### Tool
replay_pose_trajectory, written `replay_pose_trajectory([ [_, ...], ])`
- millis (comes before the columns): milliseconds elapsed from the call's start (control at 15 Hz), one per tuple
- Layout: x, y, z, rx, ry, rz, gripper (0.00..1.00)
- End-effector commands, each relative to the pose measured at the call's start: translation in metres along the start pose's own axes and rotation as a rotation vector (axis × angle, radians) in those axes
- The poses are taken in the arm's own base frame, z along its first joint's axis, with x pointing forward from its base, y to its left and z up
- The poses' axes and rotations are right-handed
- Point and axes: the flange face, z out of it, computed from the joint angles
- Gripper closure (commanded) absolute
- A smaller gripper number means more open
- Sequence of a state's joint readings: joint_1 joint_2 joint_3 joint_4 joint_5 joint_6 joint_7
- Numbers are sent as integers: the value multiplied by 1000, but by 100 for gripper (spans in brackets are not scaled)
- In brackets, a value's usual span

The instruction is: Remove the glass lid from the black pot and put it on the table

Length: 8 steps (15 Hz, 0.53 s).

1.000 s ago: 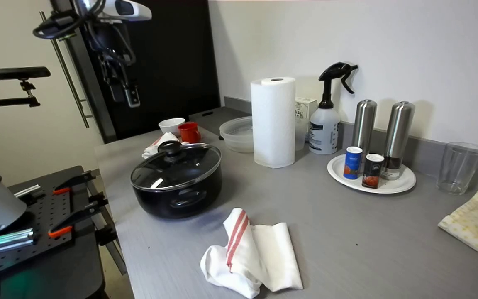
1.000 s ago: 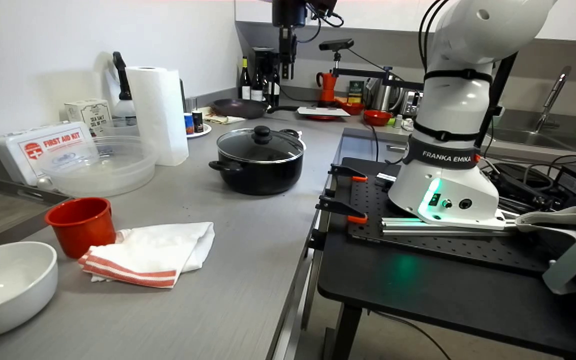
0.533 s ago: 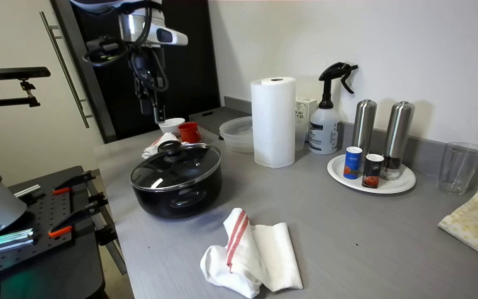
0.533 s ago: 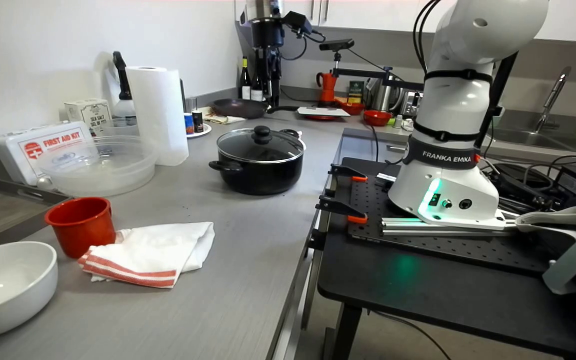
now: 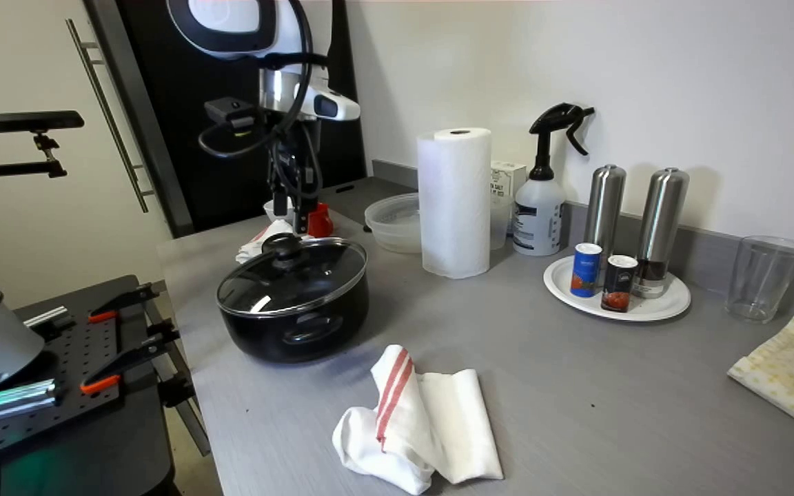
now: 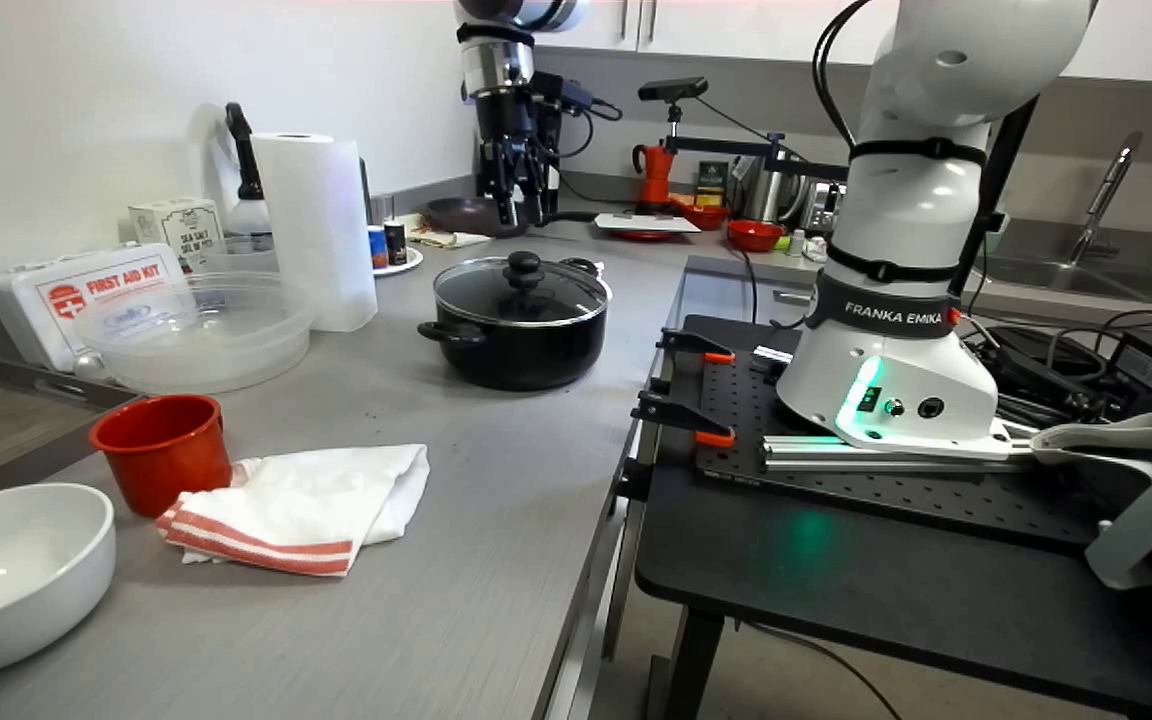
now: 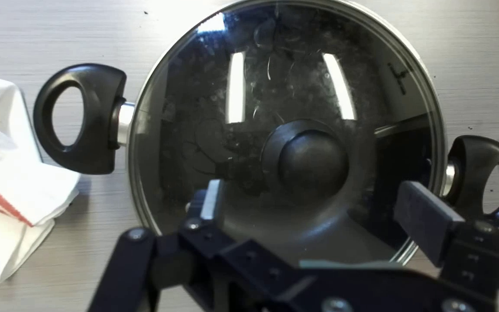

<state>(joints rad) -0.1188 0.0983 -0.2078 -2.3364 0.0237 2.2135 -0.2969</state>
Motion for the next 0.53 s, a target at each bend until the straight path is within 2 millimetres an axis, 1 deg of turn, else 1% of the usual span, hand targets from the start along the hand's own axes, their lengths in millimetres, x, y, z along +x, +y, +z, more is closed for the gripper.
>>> replay_pose_trajectory([
  [0,9,5,4,22,-17,33,0],
  [200,4,4,8,31,-16,29,0],
  [467,-2,-4,11,53,-11,20,0],
])
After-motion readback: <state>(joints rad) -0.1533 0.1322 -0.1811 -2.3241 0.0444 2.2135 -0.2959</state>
